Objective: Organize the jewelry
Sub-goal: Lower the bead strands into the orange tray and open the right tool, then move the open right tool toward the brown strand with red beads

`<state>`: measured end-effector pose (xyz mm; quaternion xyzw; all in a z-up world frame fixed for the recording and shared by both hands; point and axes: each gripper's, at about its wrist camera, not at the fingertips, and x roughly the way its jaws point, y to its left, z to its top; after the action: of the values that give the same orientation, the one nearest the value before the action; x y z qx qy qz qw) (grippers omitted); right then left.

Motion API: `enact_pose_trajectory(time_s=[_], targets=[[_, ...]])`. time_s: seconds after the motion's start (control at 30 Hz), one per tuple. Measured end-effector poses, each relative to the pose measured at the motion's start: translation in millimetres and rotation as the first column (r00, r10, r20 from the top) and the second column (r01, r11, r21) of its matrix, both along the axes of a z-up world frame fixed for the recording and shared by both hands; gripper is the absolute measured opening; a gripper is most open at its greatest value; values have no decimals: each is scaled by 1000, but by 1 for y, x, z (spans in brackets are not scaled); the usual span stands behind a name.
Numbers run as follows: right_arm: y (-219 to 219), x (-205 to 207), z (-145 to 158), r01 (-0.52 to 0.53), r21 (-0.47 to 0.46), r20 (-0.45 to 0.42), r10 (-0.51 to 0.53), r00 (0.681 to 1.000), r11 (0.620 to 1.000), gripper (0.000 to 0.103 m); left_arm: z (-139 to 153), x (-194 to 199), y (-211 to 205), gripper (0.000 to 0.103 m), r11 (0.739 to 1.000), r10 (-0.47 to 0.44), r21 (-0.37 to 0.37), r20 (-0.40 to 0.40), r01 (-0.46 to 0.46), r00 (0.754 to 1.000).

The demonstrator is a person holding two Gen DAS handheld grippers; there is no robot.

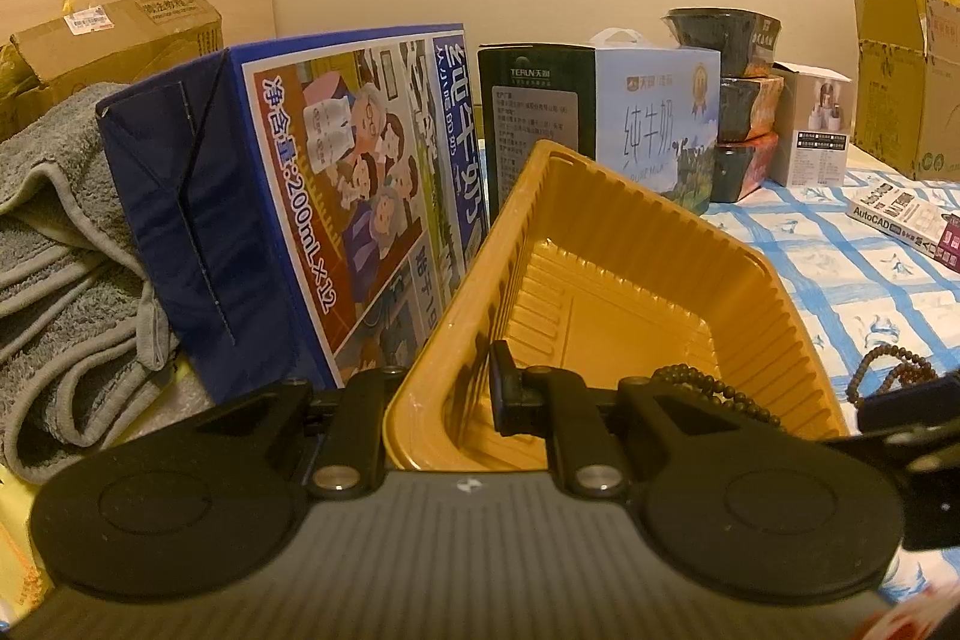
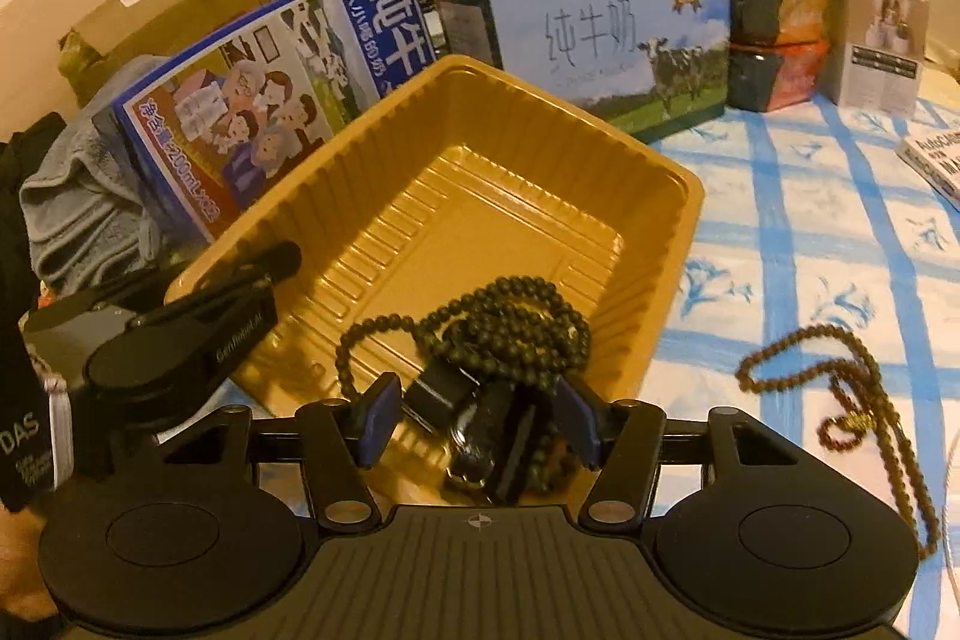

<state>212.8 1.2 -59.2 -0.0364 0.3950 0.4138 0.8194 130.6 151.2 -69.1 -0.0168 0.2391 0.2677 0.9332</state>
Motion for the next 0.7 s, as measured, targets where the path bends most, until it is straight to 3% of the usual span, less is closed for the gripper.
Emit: enact_pose_trajectory(time_s=[0.7], targets=[[-76, -19, -3, 135, 5, -18, -135, 991, 991, 60, -3, 1, -1, 15, 1000, 1, 29, -21, 0, 1000]])
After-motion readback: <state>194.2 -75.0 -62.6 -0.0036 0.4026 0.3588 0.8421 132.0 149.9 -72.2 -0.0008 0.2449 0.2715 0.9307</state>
